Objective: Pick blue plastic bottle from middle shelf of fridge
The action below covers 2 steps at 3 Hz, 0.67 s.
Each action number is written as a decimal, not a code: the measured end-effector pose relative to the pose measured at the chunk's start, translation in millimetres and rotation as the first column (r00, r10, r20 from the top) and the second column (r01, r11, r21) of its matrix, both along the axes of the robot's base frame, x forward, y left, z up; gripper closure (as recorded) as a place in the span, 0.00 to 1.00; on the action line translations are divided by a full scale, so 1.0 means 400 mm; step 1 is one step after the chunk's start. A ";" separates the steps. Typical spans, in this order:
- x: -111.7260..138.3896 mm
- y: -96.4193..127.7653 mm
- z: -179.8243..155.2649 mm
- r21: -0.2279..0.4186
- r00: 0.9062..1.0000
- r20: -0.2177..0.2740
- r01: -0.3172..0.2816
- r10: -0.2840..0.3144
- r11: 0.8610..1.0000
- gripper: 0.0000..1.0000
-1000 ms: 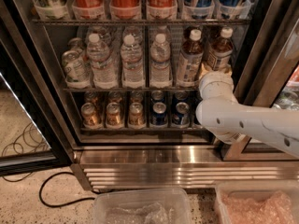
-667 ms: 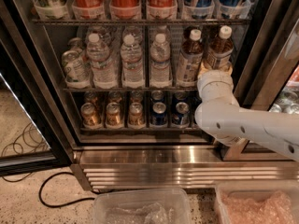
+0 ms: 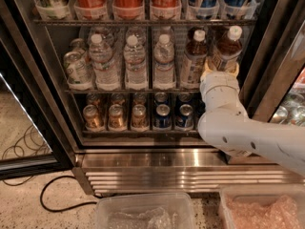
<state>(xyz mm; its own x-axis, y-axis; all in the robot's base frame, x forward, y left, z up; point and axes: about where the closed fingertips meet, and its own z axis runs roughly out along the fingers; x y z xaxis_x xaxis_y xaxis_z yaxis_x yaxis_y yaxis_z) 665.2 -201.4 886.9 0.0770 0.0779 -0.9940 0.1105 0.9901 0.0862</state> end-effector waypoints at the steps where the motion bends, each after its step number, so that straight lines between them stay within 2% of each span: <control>1: -0.049 0.019 0.056 0.008 0.998 0.042 -0.040 0.039 0.999 1.00; 2: -0.088 0.025 0.083 -0.003 0.994 0.048 -0.094 0.094 0.996 1.00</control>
Offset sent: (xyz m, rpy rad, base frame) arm -0.0540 0.0176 0.0349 -0.0268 -0.0266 0.1911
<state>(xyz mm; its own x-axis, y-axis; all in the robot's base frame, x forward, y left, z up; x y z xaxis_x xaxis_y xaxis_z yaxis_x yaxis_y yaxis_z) 630.0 -191.3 920.0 0.1173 0.0862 -0.9893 0.0130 0.9960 0.0883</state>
